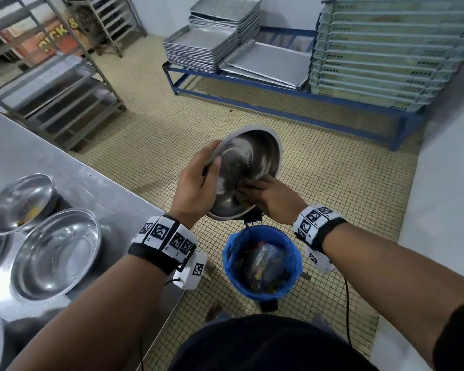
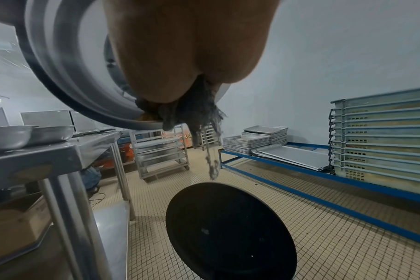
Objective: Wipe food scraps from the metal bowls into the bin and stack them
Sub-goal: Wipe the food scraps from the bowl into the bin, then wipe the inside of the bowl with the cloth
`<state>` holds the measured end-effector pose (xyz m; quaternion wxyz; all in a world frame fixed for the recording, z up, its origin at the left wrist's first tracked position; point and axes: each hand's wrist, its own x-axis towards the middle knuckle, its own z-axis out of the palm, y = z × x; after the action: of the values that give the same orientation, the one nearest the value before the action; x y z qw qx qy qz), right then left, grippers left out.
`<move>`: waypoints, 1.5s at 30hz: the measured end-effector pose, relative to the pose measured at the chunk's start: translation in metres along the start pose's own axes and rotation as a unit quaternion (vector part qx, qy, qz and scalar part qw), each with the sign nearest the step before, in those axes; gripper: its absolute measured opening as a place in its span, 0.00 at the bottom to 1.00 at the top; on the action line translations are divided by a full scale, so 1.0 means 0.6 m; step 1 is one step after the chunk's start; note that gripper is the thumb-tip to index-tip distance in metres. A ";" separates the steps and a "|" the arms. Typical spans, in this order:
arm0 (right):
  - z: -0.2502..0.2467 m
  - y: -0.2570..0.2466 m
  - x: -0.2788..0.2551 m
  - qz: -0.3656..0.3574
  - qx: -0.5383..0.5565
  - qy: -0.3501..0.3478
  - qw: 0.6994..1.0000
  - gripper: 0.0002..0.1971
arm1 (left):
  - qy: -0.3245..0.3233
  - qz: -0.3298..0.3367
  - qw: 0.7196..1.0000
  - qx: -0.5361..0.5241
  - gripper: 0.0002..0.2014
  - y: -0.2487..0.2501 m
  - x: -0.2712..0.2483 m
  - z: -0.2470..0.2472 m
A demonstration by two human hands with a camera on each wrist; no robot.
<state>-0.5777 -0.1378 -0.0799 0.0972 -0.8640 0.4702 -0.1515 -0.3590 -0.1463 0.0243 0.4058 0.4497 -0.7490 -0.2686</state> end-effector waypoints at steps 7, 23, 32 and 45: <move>-0.003 -0.003 -0.009 -0.036 0.034 -0.006 0.999 0.18 | -0.009 0.004 1.000 0.001 0.20 -0.004 -0.002 0.004; 0.005 -0.015 -0.049 0.016 0.096 -0.080 0.992 0.20 | -0.018 -0.022 1.000 0.010 0.22 -0.030 0.005 0.011; -0.022 -0.015 0.017 0.088 0.055 0.069 0.992 0.21 | -0.011 -0.006 0.999 -0.034 0.18 -0.015 0.010 0.017; 0.016 -0.011 -0.008 -0.041 0.000 0.006 0.999 0.19 | 0.022 -0.009 1.000 0.002 0.19 -0.016 0.003 0.007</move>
<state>-0.5717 -0.1302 -0.0874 0.0879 -0.8818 0.4349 -0.1599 -0.3585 -0.1520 0.0154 0.4187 0.4628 -0.7365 -0.2611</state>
